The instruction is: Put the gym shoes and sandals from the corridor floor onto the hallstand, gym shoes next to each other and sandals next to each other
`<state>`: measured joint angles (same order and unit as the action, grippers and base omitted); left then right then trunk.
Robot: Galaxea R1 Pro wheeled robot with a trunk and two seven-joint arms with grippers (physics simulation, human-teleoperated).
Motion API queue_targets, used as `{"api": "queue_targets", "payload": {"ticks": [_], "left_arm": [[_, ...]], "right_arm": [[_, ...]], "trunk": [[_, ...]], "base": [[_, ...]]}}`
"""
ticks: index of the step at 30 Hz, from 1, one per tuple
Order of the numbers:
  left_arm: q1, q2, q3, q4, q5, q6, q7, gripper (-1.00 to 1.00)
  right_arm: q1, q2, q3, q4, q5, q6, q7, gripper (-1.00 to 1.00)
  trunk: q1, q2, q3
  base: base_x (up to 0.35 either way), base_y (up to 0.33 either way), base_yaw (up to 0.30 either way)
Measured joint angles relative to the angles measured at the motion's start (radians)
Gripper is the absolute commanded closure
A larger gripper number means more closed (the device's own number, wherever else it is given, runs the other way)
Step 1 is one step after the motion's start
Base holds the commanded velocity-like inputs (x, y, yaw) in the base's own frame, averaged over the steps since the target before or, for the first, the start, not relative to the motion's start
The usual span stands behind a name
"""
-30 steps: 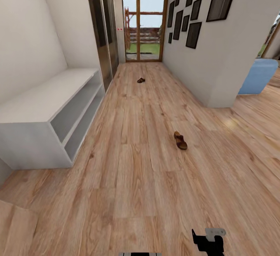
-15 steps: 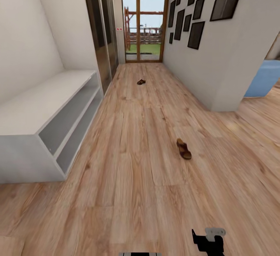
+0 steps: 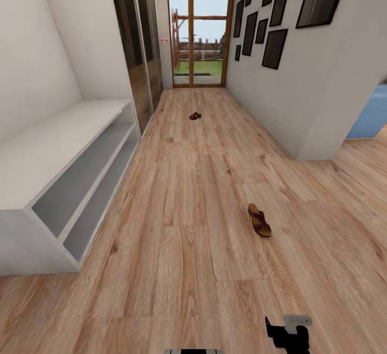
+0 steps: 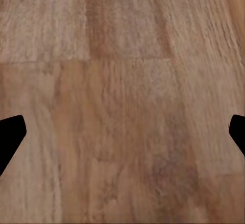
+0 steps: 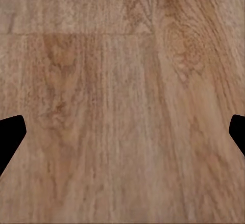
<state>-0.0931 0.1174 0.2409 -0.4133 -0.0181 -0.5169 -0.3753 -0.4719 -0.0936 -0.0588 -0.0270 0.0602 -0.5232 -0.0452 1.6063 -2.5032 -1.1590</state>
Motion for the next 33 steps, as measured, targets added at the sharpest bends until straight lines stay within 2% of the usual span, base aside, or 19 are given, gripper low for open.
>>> {"api": "queue_targets", "payload": {"ticks": [33], "left_arm": [[0.000,0.000,-0.001,0.000,0.000,0.001,0.000,-1.00]], "right_arm": [[0.000,0.000,0.000,0.000,0.000,0.000,-0.001,-1.00]], "trunk": [[0.000,0.000,0.000]], "base": [[0.339,0.013,0.000]]}}
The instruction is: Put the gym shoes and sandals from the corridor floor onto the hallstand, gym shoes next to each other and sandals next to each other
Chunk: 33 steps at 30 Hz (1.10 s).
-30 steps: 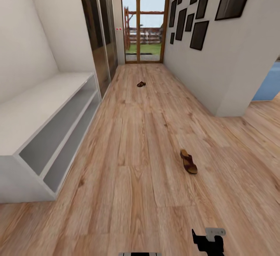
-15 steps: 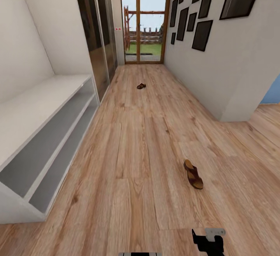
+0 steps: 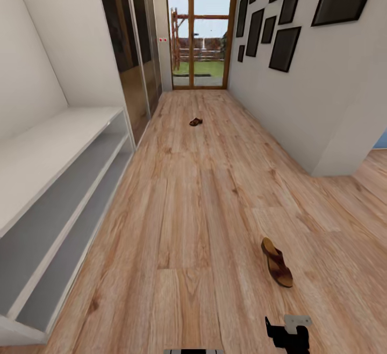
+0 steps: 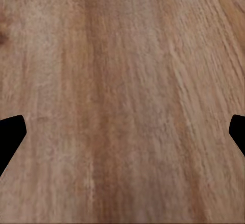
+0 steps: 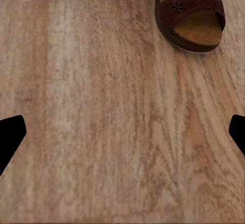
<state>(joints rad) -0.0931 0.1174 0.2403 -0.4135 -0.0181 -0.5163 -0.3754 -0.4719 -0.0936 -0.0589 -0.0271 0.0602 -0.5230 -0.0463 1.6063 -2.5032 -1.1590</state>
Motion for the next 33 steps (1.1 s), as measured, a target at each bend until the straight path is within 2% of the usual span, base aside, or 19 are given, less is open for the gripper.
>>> {"api": "queue_targets", "payload": {"ticks": [19,33], "left_arm": [[0.000,0.000,0.002,0.000,0.000,0.000,0.000,-1.00],[0.000,0.000,0.001,0.000,0.000,0.001,0.000,-1.00]], "right_arm": [[0.000,0.000,0.000,0.000,0.000,0.000,0.001,-1.00],[0.000,0.001,0.000,0.000,0.000,0.000,0.001,-1.00]], "trunk": [[0.000,0.000,0.000],[0.000,0.000,0.000]], "base": [[0.339,0.078,0.000],[0.339,0.007,0.000]]}}
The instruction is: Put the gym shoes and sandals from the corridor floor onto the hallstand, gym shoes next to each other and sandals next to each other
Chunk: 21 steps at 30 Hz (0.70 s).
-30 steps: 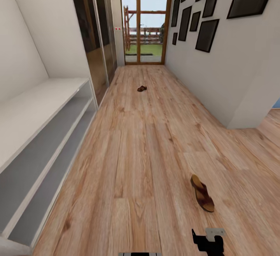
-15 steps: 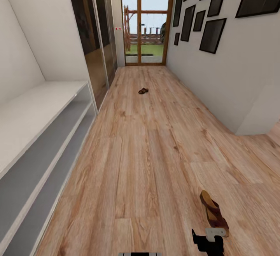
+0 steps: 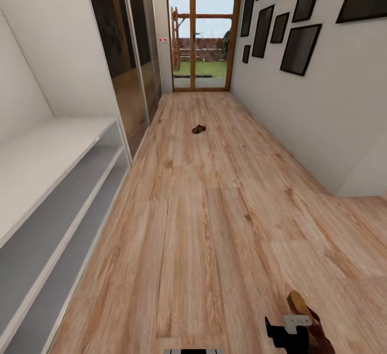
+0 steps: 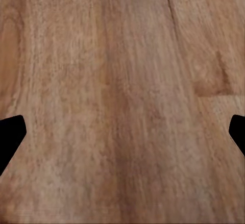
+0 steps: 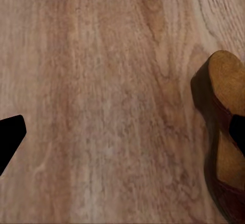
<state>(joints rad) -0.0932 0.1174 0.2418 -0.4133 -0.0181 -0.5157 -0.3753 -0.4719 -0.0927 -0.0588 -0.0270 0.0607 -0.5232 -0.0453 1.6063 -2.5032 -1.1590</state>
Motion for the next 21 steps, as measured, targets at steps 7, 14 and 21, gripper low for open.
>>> {"api": "queue_targets", "payload": {"ticks": [7,14,21], "left_arm": [[0.000,0.000,0.000,0.000,0.000,0.000,0.000,-1.00],[0.000,0.000,0.000,0.000,0.000,0.000,0.000,-1.00],[0.000,0.000,0.000,0.000,0.000,0.000,0.000,-1.00]], "right_arm": [[0.000,-0.001,0.000,0.000,0.000,0.000,0.000,-1.00],[0.000,-0.001,0.000,0.000,0.000,0.000,0.000,-1.00],[0.000,-0.001,0.000,0.000,0.000,0.000,0.000,-1.00]], "trunk": [[0.000,0.000,0.000],[0.000,0.000,0.000],[0.000,0.000,0.000]], "base": [[0.339,0.000,0.000],[0.339,0.000,0.000],[0.339,0.000,0.000]]}}
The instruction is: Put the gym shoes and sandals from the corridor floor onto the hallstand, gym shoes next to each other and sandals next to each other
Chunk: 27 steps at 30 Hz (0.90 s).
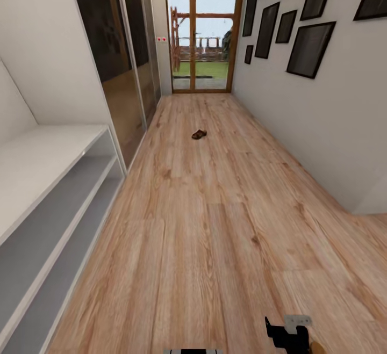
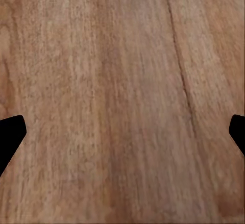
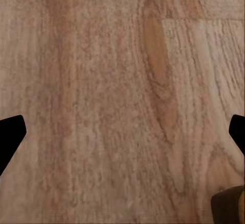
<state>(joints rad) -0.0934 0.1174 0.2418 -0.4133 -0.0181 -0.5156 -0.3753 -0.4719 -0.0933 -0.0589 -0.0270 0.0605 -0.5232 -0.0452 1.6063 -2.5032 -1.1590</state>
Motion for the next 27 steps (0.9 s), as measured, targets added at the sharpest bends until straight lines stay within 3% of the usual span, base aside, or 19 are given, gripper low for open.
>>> {"api": "queue_targets", "payload": {"ticks": [27], "left_arm": [[0.000,0.000,0.000,0.000,0.000,0.000,0.000,-1.00]], "right_arm": [[0.000,0.001,0.000,0.000,0.000,0.000,0.000,-1.00]], "trunk": [[0.000,0.000,0.000]], "base": [[0.339,0.000,0.000]]}}
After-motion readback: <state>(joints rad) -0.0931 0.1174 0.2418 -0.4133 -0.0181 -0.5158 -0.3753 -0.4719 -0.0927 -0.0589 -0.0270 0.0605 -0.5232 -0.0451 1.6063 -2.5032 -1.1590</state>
